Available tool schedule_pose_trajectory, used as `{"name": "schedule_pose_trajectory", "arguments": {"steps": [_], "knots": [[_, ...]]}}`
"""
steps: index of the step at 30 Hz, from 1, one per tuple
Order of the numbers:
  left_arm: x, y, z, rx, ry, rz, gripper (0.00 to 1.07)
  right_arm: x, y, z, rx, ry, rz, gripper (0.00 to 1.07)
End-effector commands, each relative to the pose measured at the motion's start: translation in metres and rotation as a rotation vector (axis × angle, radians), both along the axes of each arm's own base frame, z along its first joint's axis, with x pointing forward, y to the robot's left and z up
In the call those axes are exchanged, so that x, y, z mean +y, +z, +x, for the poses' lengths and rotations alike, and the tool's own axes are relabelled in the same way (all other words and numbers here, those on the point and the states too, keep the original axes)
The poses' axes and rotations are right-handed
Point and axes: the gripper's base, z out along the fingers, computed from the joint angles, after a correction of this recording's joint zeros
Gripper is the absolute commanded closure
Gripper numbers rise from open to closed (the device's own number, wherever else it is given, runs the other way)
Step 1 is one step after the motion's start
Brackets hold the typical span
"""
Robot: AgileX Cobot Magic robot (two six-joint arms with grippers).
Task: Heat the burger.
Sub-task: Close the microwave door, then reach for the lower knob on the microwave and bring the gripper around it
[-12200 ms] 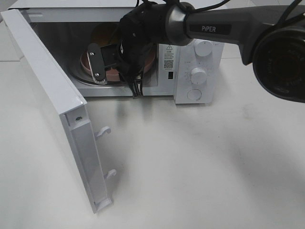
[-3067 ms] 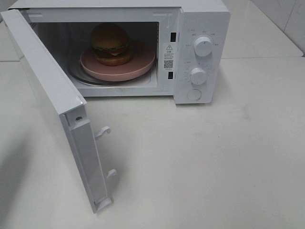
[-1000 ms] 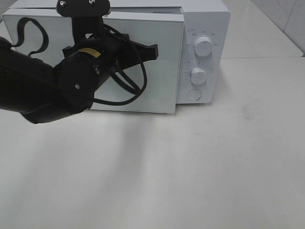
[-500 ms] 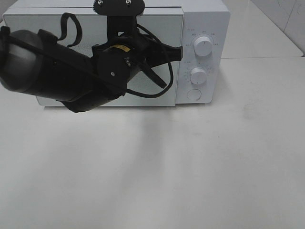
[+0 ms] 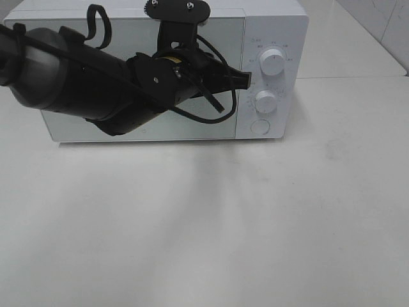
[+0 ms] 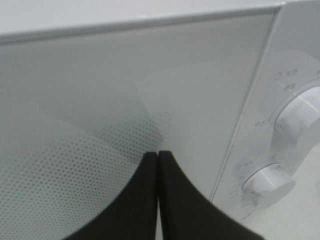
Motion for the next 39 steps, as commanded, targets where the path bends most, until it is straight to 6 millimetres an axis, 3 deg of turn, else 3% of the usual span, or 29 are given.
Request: {"name": "schedule_pose_trajectory", "arguments": {"steps": [1,3,4,5,6,7,8,15,21,22,26,28,31,34,35,36,38,39], "knots": [[-0.002,0.008,-0.003,0.014,-0.004,0.000,1.02,0.000,0.000,-0.004,-0.030,0.003,-0.006,0.32],[-0.009,0.003,-0.013,0.157,-0.113,0.008,0.77,0.000,0.000,-0.004,-0.030,0.003,-0.006,0.32],[-0.009,0.003,-0.013,0.157,-0.113,0.008,0.77,0.000,0.000,-0.004,-0.030,0.003,-0.006,0.32],[-0.011,0.002,-0.017,0.192,-0.154,0.012,0.65,0.000,0.000,-0.004,-0.030,0.003,-0.006,0.32],[-0.013,0.001,-0.022,0.245,-0.228,0.025,0.39,0.000,0.000,-0.004,-0.030,0.003,-0.006,0.32],[-0.013,0.001,-0.022,0.245,-0.228,0.025,0.39,0.000,0.000,-0.004,-0.030,0.003,-0.006,0.32],[-0.015,0.001,-0.027,0.298,-0.286,0.021,0.21,0.000,0.000,-0.004,-0.030,0.003,-0.006,0.32],[-0.004,-0.001,-0.029,0.502,-0.388,-0.022,0.17,0.000,0.000,-0.004,-0.030,0.003,-0.006,0.32],[0.029,0.007,-0.023,0.647,-0.342,0.032,0.17,0.000,0.000,-0.004,-0.030,0.003,-0.006,0.32],[0.044,0.011,-0.020,0.678,-0.309,0.085,0.17,0.000,0.000,-0.004,-0.030,0.003,-0.006,0.32],[0.063,0.017,-0.020,0.741,-0.266,0.143,0.17,0.000,0.000,-0.004,-0.030,0.003,-0.006,0.32],[0.082,0.023,-0.024,0.796,-0.249,0.174,0.17,0.000,0.000,-0.004,-0.030,0.003,-0.006,0.32],[0.095,0.025,-0.027,0.837,-0.232,0.176,0.17,0.000,0.000,-0.004,-0.030,0.003,-0.006,0.32],[0.127,0.026,-0.033,0.881,-0.172,0.163,0.17,0.000,0.000,-0.004,-0.030,0.003,-0.006,0.32],[0.127,0.026,-0.033,0.881,-0.172,0.163,0.17,0.000,0.000,-0.004,-0.030,0.003,-0.006,0.32],[0.147,0.026,-0.038,0.901,-0.132,0.151,0.17,0.000,0.000,-0.004,-0.030,0.003,-0.006,0.32],[0.155,0.027,-0.041,0.906,-0.114,0.145,0.17,0.000,0.000,-0.004,-0.030,0.003,-0.006,0.32],[0.177,0.028,-0.047,0.915,-0.061,0.128,0.17,0.000,0.000,-0.004,-0.030,0.003,-0.006,0.32]]}}
